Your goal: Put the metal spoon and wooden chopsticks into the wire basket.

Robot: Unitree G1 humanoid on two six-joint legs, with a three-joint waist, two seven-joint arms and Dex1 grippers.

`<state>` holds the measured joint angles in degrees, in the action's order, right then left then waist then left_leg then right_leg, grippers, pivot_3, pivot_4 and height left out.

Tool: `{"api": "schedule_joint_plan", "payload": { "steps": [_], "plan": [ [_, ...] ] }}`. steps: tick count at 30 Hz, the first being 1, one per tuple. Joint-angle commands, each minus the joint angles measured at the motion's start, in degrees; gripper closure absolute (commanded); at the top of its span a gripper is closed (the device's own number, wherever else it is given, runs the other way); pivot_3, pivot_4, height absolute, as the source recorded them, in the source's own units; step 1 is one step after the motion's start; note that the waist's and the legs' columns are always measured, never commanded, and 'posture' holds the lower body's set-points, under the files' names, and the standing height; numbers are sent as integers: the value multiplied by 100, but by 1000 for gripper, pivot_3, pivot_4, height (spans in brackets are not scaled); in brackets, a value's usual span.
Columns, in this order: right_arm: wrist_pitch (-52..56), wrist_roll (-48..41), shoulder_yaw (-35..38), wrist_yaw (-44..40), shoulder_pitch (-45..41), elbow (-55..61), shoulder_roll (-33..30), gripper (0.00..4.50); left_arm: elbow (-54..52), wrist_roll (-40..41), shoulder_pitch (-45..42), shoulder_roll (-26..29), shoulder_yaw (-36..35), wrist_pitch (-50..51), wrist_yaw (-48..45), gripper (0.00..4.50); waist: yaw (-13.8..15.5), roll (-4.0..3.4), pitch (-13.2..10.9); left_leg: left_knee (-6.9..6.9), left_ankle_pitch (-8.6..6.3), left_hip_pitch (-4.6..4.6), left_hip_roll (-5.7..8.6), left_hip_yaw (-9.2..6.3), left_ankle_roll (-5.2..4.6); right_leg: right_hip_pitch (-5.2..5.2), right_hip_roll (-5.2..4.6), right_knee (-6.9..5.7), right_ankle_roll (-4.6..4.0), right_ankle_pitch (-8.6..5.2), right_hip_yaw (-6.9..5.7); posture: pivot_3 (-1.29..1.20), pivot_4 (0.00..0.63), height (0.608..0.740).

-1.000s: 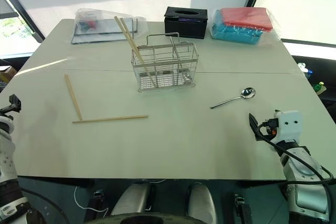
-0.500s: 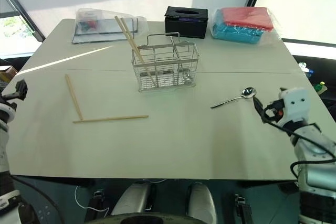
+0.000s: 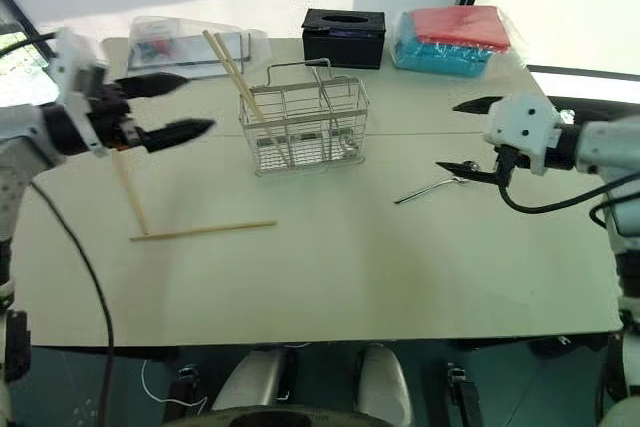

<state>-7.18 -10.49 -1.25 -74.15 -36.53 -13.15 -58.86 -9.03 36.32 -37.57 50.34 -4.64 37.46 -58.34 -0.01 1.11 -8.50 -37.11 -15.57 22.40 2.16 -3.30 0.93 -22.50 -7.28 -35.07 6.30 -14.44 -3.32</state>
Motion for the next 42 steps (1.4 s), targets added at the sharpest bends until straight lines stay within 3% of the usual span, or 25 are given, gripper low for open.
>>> {"api": "schedule_joint_plan", "payload": {
  "steps": [1,9,16,31,34,42],
  "plan": [
    [-747,493,-569,-694,-840,-1010,222,6,58,-105,-375,-82,482,-98,-602,0,-60,2,-7,-1,0,-2,0,0,0,3,1,0,6,3,0,0,150,667],
    [-2476,2042,-1857,-1115,-2377,-3850,997,6,262,-385,-651,-370,1082,-75,-1096,0,-96,-2,-39,2,5,-3,-2,-6,7,-3,12,-10,16,10,4,0,150,667],
    [-2846,3350,-2626,-249,-3312,-5645,1594,6,-9,-331,-547,-388,1046,143,-1062,0,-94,-4,-44,3,29,-2,-1,-9,49,-3,13,-11,16,10,8,0,150,667],
    [-2828,4056,-2732,286,-3615,-6259,2074,6,-521,-52,-440,-289,660,767,-658,0,-115,-4,-44,1,40,-6,-1,-18,67,-3,27,-25,15,11,11,0,150,667],
    [-2781,4051,-2668,291,-3622,-6280,2108,1228,-579,27,-492,-331,579,899,-524,0,-117,-4,-44,1,41,-7,-1,-18,70,-3,31,-25,15,11,11,0,150,667],
    [-2775,4170,-2733,395,-3638,-6305,2159,1228,-624,141,-581,-405,487,1054,-268,0,-112,-4,-44,0,43,-7,0,-18,73,-1,31,-26,14,11,12,0,150,667]
  ]
}}
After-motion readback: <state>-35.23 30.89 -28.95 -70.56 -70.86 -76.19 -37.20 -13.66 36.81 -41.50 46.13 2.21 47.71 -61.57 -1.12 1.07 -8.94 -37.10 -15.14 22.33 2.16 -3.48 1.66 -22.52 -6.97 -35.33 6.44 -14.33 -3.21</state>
